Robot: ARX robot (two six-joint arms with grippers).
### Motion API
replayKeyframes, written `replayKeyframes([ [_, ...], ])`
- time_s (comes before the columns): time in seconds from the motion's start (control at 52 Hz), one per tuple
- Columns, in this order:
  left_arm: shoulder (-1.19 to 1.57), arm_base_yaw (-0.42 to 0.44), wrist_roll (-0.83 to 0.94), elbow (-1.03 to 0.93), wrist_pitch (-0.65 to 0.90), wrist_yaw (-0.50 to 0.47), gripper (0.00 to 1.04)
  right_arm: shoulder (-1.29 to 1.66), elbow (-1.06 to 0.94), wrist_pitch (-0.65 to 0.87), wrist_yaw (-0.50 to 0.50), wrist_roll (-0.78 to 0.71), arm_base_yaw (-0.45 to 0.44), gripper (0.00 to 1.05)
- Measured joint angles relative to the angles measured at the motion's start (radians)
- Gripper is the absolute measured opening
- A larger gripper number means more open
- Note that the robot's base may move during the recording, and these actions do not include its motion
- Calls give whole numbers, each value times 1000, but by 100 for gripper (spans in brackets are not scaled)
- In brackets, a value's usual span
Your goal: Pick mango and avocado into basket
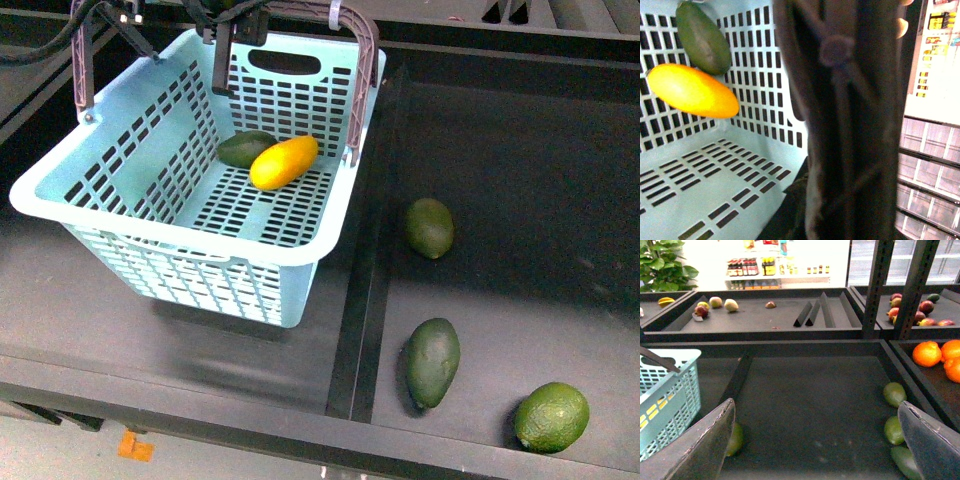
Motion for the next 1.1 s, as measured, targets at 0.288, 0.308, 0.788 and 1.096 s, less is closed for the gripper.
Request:
replayKeyframes([
  [0.288,-96,-4,-63,-104,36,-75,70,0,0,0,0,0,0,96],
  [0.308,-109,-4,-73,-117,43,-80,73,0,0,0,0,0,0,96],
  [0.788,-384,-4,-100,-364,12,-143,97,0,0,0,0,0,0,96],
  [1.096,-659,134,1420,-1017,1002,5,33,0,0,0,0,0,0,96],
])
